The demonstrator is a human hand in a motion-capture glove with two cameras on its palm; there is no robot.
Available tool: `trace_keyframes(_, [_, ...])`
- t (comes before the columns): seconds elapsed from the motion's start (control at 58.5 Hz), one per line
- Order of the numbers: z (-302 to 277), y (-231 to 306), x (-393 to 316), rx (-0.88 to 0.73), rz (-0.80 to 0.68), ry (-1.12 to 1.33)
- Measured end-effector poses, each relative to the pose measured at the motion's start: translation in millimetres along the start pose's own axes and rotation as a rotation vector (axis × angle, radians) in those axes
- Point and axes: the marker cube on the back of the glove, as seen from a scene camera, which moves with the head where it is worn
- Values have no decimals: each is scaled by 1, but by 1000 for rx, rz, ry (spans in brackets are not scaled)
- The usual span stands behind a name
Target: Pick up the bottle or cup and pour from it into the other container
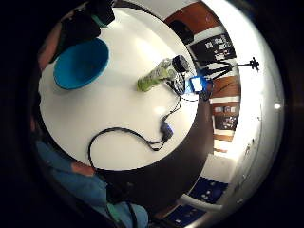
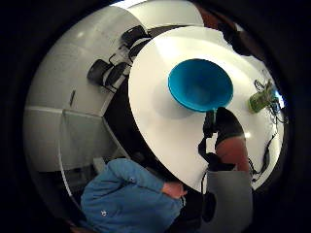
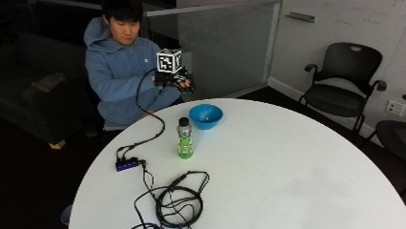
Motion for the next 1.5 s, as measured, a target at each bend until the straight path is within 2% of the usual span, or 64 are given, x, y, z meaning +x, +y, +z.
trace_keyframes(0.239, [-1, -2, 5, 0, 34, 14])
trace_keyframes(0.547, [-10, 8, 24, 82, 47, 30])
trace_keyframes(0.906, [-20, 45, 105, 261, 102, -59])
trace_keyframes(1.214, [-4, 73, 189, 339, 165, -335])
trace_keyframes(1.505, [28, 64, 253, 380, 240, -692])
